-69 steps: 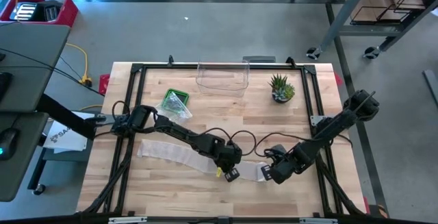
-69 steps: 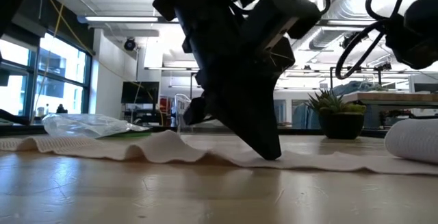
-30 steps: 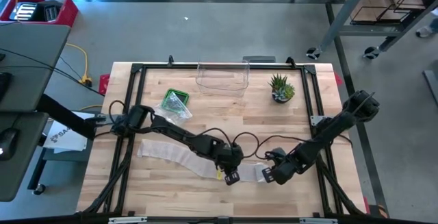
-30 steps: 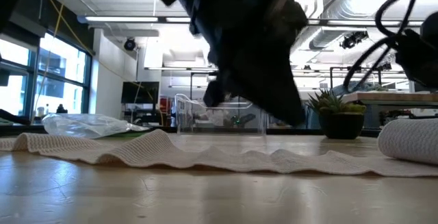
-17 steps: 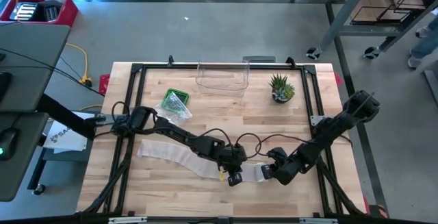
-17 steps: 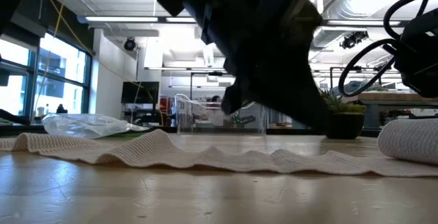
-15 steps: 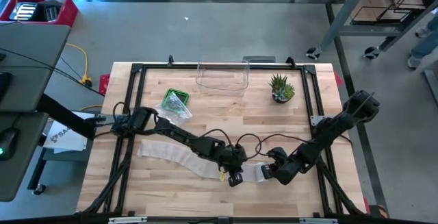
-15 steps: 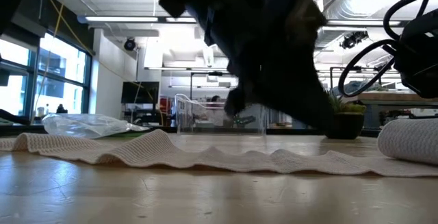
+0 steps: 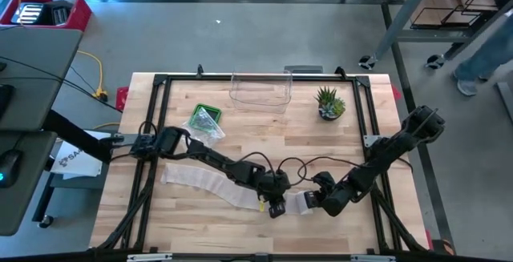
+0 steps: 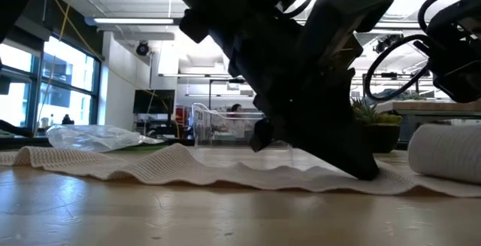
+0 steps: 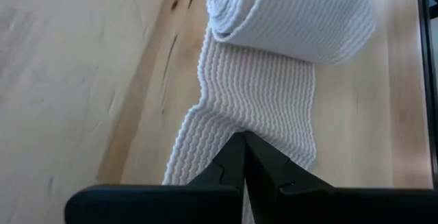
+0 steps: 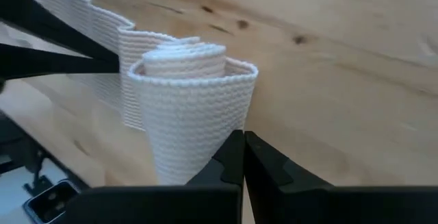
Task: Roll bandage
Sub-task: Roll the bandage
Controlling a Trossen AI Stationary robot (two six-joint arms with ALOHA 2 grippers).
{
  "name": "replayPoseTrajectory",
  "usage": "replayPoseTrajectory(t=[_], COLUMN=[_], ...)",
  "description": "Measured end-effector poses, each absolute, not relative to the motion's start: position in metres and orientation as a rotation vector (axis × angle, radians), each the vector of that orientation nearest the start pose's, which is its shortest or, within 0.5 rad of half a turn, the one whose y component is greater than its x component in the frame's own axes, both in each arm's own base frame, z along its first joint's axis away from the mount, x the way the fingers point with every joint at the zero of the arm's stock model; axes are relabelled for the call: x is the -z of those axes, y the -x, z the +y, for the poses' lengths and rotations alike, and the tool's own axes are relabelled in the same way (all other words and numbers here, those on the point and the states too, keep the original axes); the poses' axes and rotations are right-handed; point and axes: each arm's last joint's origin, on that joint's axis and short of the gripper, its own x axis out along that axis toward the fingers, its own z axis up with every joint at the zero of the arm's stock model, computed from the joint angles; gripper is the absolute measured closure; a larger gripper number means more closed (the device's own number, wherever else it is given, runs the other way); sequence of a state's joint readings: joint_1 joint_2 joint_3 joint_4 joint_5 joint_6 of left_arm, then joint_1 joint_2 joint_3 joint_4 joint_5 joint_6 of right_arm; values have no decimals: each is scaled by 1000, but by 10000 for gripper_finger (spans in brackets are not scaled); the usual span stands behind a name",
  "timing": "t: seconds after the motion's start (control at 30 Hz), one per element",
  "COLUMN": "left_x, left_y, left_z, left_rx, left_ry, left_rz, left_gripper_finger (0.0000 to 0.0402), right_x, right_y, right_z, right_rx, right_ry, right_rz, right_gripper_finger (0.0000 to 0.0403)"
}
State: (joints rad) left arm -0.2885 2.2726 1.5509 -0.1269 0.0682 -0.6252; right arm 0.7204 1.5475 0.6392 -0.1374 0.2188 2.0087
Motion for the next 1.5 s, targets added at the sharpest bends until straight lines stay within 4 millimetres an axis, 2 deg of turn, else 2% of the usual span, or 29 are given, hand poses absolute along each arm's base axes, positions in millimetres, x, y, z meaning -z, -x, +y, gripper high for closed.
replayPoseTrajectory(t=[0.47, 0.77, 0.97, 1.2, 1.37, 1.5], left_x=[-113, -116, -127, -145, -141, -138], left_y=[-454, -454, -450, -434, -438, -435], left_z=[-133, -133, -137, -139, -147, -150], left_rx=[15, 61, 112, -8, 1, 4], left_ry=[483, 492, 346, 96, 131, 145], left_rz=[981, 1009, 1101, 1136, 1069, 1080], left_gripper_finger=[401, 401, 401, 401, 401, 401], right_x=[-136, -139, -140, -140, -144, -149], right_y=[-208, -211, -213, -225, -232, -232], right_z=[174, 176, 175, 177, 176, 180], right_rx=[487, 451, 449, 432, 451, 459], right_ry=[-1428, -1452, -1471, -1443, -1381, -1358], right_rz=[878, 853, 811, 796, 809, 821], right_gripper_finger=[403, 403, 403, 403, 403, 403])
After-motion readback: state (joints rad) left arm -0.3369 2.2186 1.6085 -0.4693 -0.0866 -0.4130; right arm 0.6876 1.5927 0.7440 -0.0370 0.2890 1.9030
